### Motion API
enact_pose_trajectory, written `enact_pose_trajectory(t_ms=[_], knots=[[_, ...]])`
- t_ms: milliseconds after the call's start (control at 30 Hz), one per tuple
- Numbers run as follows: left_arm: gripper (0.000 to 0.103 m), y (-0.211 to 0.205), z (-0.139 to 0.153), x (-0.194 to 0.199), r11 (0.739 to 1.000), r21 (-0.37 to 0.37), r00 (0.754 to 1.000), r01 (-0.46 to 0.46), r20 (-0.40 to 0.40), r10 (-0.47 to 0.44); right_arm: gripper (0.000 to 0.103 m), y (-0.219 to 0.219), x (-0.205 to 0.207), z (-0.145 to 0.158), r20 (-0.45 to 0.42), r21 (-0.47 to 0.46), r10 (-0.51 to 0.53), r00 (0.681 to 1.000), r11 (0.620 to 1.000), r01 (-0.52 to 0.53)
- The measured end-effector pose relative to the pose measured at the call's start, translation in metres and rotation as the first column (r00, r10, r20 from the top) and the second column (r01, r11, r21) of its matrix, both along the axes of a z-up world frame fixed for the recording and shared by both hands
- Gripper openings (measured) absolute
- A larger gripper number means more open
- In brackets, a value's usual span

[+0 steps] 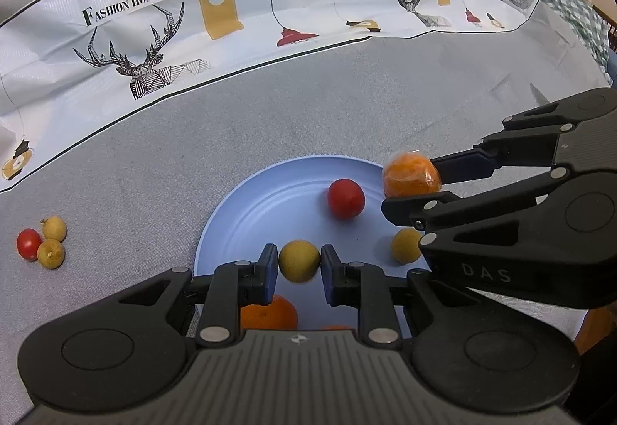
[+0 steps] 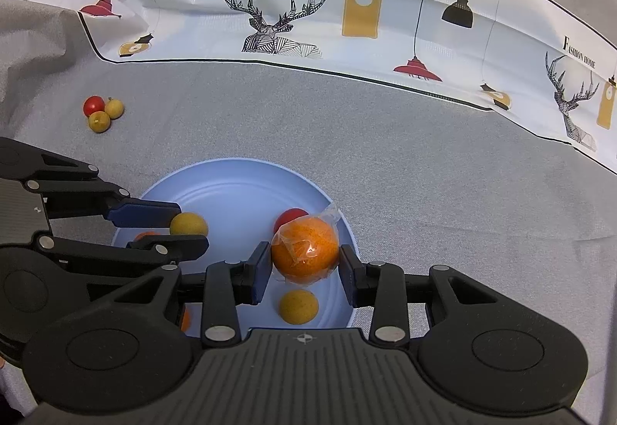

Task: Organize fruits
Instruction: 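Open left gripper to drop the yellow fruit while right gripper releases the wrapped orange onto the plate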

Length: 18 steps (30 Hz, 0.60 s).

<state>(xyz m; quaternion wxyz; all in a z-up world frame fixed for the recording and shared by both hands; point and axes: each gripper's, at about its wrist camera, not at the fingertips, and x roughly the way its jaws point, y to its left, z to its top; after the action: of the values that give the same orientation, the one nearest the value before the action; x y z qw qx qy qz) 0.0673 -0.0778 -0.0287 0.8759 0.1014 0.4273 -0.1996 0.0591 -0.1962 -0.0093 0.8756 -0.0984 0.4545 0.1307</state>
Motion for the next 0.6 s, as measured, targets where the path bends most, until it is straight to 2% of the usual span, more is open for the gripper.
enact_pose_trajectory(t_ms=[433, 600], knots=[[0.028, 0.0048, 0.0012, 0.0005, 1.0, -0.008, 1.0, -0.011, -0.008, 0.011, 0.04, 0.0028, 0.0006, -0.0009, -0.001, -0.003, 0.003, 1.0, 1.0, -0.003], [0.031, 0.0081, 0.0027, 0.001, 1.0, -0.014, 1.0, -0.019, -0.006, 0.019, 0.04, 0.0037, 0.0003, -0.0009, 0.007, -0.007, 0.001, 1.0, 1.0, -0.001]])
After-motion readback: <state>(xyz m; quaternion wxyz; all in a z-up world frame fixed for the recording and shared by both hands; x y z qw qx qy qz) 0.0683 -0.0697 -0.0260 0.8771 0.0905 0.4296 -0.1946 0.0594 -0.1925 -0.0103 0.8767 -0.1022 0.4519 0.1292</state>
